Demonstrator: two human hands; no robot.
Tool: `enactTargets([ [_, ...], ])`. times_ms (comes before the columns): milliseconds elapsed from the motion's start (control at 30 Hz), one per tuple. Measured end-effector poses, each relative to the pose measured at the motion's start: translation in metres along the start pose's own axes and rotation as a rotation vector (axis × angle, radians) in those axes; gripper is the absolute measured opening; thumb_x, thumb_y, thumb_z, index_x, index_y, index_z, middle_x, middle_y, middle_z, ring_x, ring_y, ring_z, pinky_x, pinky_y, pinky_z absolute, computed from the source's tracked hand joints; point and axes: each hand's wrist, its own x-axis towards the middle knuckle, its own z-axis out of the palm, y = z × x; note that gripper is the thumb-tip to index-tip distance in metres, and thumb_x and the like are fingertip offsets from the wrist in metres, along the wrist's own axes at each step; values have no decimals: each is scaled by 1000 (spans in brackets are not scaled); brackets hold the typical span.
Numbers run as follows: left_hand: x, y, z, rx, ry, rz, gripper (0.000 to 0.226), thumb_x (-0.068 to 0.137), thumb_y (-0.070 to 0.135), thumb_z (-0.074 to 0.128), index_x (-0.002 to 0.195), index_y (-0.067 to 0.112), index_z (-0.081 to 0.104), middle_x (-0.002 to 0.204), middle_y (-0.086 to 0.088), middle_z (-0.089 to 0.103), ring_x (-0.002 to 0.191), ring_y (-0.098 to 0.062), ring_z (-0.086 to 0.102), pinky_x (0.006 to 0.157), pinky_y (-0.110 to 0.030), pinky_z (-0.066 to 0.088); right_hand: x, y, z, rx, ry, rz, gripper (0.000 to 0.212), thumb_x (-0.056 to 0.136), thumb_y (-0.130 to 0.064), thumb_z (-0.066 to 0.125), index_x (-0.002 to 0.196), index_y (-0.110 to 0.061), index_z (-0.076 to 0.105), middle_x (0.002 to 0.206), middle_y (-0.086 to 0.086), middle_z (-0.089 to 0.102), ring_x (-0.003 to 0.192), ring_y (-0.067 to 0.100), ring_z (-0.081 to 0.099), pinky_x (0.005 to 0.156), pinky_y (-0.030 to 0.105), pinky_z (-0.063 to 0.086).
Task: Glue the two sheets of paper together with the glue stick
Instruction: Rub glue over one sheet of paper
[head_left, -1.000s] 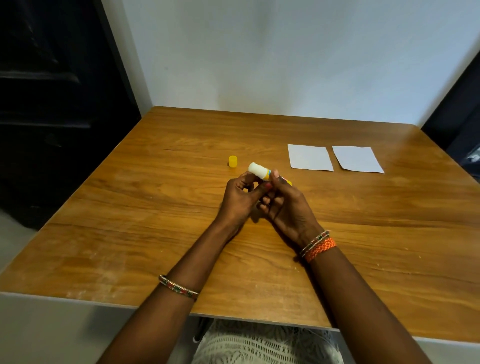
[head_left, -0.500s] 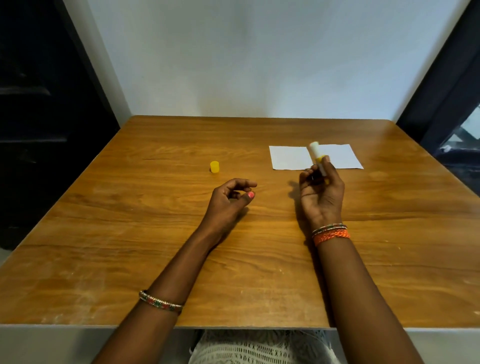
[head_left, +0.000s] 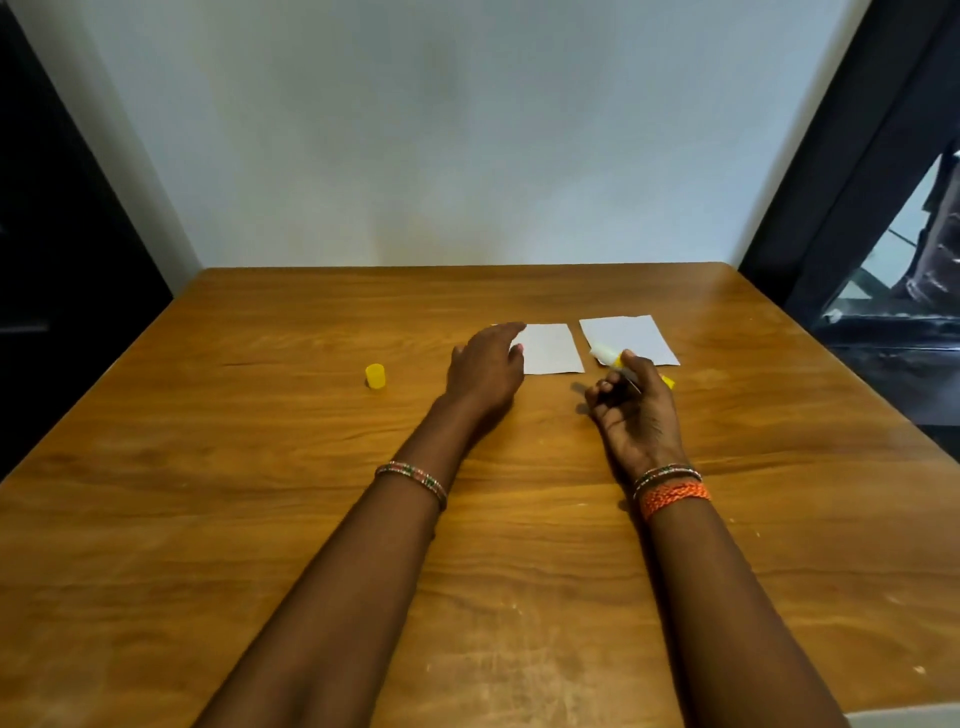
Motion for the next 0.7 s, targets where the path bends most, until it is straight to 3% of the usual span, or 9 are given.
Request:
enactTargets([
  [100, 22, -5, 7, 228, -141, 61, 41, 99, 25, 35, 140, 23, 38, 151, -1, 34, 141, -18, 23, 114, -45, 12, 0, -1, -1, 7, -9, 21, 17, 85, -17, 65, 95, -4, 60, 65, 2, 53, 58, 10, 52, 54, 24, 53],
  [233, 21, -10, 10, 376, -218, 111, 32, 97, 24, 38, 127, 23, 50, 141, -2, 46, 134, -20, 35, 110, -51, 10, 1, 0, -2, 0, -15, 26, 25, 85, -17, 65, 104, -2, 58, 64, 2, 54, 57, 10, 52, 56, 24, 52],
  [333, -4, -15, 5, 368, -203, 165, 32, 97, 23, 37, 126, 23, 50, 138, -1, 48, 131, -20, 38, 110, -53, 8, 0, 1, -1, -64, -5, -2, 21, 84, -19, 66, 98, -5, 60, 63, 1, 54, 58, 10, 52, 60, 25, 50],
  [467, -47, -13, -8, 362, -200, 193, 32, 96, 23, 37, 124, 22, 52, 134, -1, 51, 129, -19, 40, 107, -49, 9, -9, 8, 4, -249, 19, -136, 15, 83, -16, 68, 94, -9, 61, 73, 2, 57, 68, 12, 56, 62, 27, 51],
  [567, -84, -16, -13, 386, -171, 202, 36, 97, 26, 36, 131, 25, 47, 145, -1, 43, 135, -18, 35, 107, -48, 8, -15, 12, 7, -411, -5, -217, 8, 82, -17, 69, 83, -15, 61, 72, 1, 58, 70, 12, 56, 66, 28, 50],
  [700, -129, -24, -19, 408, -132, 193, 39, 98, 29, 34, 137, 27, 41, 150, 1, 36, 138, -15, 30, 107, -45, 8, -23, 19, 7, -711, -66, -333, 11, 83, -20, 67, 89, -13, 59, 73, 3, 59, 66, 13, 57, 59, 26, 51],
])
